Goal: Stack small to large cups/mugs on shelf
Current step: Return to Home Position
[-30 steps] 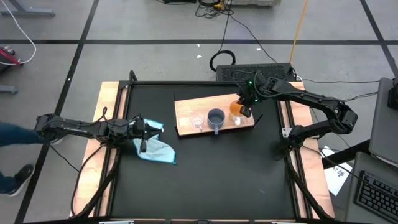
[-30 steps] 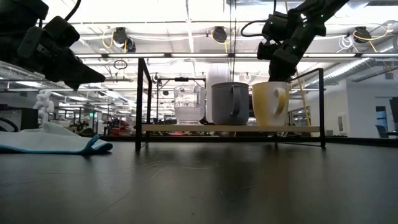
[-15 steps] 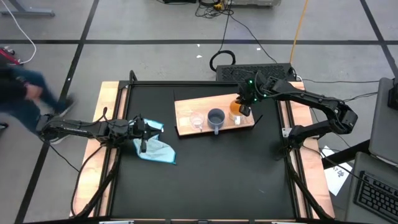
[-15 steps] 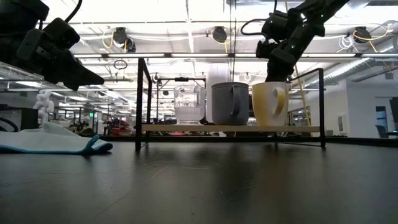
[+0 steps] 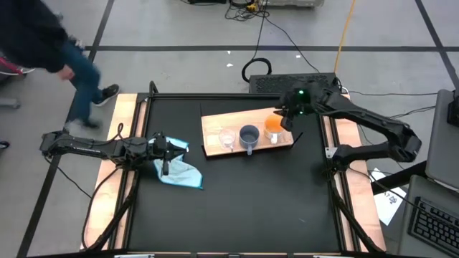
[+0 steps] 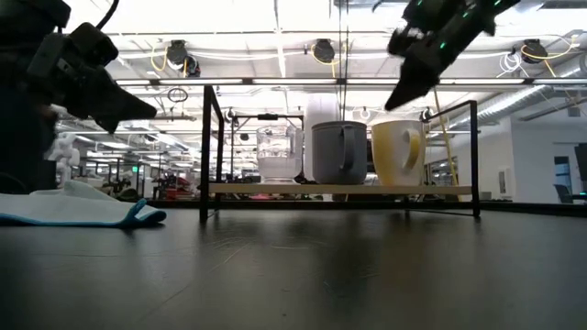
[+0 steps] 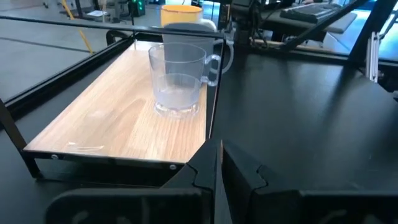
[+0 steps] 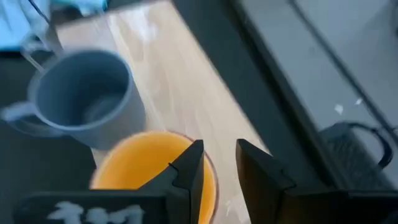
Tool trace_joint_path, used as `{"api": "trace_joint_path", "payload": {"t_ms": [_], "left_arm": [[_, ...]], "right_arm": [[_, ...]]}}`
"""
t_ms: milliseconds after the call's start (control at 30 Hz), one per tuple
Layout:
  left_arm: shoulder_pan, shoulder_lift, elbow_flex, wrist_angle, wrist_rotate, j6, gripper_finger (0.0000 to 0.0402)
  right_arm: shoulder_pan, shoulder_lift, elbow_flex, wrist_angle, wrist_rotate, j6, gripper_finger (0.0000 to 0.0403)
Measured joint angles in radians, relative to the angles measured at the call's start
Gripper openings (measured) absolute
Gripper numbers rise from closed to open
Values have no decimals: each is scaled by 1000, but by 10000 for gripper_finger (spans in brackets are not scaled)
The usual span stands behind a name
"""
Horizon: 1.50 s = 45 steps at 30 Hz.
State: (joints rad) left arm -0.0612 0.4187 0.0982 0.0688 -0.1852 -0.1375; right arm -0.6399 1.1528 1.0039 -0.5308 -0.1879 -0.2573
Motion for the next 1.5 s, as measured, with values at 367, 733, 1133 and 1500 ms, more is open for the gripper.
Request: {"api": "trace_joint_path", "payload": {"t_ms": [367, 733, 1133, 1500], "left_arm": [[0, -1, 0, 25, 24, 120, 3], [0, -115, 5, -20, -5, 210, 1], [-36, -352, 6, -177, -35, 193, 0], [-93, -381, 6, -202, -53, 193, 0]], "right_arm": [[17, -329, -2, -136, 0, 51, 20], [100, -607, -174, -133, -1, 188, 1], [235, -823, -466, 27, -4, 336, 0], [423, -863, -683, 348, -82, 413, 0]]}}
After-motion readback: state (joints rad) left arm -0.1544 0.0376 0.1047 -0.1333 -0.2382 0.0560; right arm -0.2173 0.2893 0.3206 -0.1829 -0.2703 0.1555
